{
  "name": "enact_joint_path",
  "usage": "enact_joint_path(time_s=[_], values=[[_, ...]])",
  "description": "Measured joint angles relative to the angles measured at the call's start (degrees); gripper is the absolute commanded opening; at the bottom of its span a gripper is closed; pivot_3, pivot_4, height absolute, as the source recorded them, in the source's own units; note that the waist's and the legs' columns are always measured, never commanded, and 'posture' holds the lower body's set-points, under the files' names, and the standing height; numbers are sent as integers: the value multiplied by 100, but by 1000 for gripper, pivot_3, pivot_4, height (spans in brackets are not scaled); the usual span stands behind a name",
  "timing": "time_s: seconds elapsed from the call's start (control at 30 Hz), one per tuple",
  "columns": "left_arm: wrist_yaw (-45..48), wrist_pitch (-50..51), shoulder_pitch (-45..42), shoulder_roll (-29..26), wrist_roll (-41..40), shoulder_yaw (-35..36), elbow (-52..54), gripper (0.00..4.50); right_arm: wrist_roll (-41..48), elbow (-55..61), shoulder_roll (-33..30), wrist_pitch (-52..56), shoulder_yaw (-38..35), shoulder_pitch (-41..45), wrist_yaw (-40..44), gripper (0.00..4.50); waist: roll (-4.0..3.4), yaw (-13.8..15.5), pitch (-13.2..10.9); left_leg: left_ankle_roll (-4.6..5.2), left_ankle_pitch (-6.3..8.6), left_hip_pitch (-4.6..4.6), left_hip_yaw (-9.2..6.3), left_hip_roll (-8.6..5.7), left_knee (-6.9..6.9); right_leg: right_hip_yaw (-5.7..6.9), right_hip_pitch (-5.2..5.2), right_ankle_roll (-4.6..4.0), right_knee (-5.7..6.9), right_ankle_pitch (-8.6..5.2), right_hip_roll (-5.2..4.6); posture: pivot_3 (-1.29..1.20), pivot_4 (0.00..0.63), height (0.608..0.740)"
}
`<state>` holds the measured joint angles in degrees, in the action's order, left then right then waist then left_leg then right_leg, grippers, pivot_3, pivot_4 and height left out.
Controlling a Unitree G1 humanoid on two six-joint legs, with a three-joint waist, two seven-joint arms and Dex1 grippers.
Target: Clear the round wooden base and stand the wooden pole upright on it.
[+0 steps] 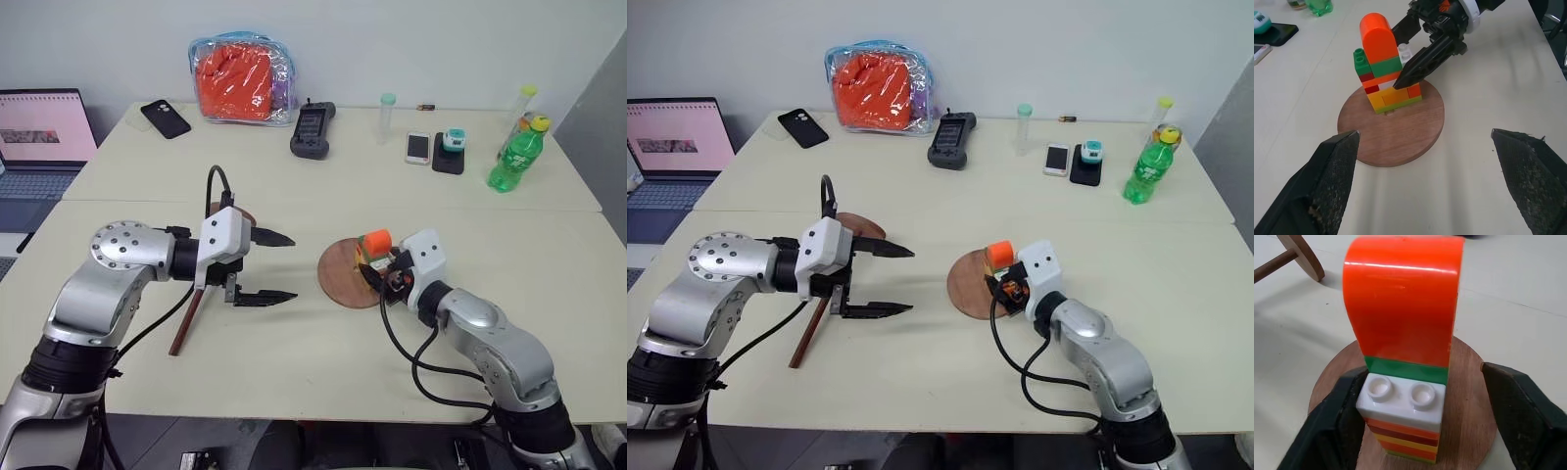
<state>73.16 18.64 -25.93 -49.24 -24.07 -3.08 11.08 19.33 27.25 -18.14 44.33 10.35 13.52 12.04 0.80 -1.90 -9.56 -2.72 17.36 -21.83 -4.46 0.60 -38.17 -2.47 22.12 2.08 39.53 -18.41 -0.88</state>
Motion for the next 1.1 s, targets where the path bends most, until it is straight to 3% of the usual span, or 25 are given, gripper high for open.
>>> enact_joint_path(time_s=[0.17,0.23,0.5,0.57,0.63,0.7,0.77,0.93,1.1], values=[[-78,102,3,51,-23,1,35,4500,-31,-2,34,-21,2,0,169,1712,0,1,0,0,0,0,0,0,-1,0,1,0,2,0,0,0,150,740],[-145,197,2,144,-99,4,82,4500,-33,3,15,-35,-7,4,242,1525,0,3,0,0,0,-1,0,0,-3,0,1,0,3,0,0,0,150,740],[-301,503,-146,321,-289,4,184,4500,-35,363,-153,-29,-369,-67,260,1525,0,6,0,0,0,-4,-1,-1,-7,0,3,0,10,0,0,0,150,740],[-457,614,-386,673,-316,-25,164,4500,-61,451,-367,-75,-839,-107,207,1525,0,62,0,0,0,-19,-10,-9,-26,10,2,1,10,0,-4,0,150,740],[-665,760,-706,1135,-409,-161,148,4500,-270,311,-854,-284,-1753,-266,97,1525,0,173,0,1,1,-47,-10,-20,-63,18,1,2,9,0,-13,0,150,740],[-861,925,-876,1461,-428,-313,117,4500,-522,-139,-1104,-621,-2646,-411,-112,1525,6,183,4,2,1,-51,-1,-27,-69,9,1,9,5,4,-19,0,150,740],[-995,976,-1025,1742,-374,-483,-20,4500,-690,-656,-1110,-1087,-3072,-521,-220,1525,7,158,4,2,1,-44,10,-39,-69,6,1,9,15,4,-16,0,150,740],[-1108,727,-1326,2343,67,-1170,-282,4500,-876,-2312,-1110,-2145,-3301,-551,-121,1525,-9,-14,6,3,1,-16,26,-56,-59,-17,2,7,42,3,-13,0,150,740],[-1282,601,-1490,2787,350,-1468,-502,4500,-710,-2941,-1100,-2421,-3427,-314,57,1525,-18,-66,10,4,0,-13,22,-51,-61,-19,1,7,46,3,-9,0,150,740]])
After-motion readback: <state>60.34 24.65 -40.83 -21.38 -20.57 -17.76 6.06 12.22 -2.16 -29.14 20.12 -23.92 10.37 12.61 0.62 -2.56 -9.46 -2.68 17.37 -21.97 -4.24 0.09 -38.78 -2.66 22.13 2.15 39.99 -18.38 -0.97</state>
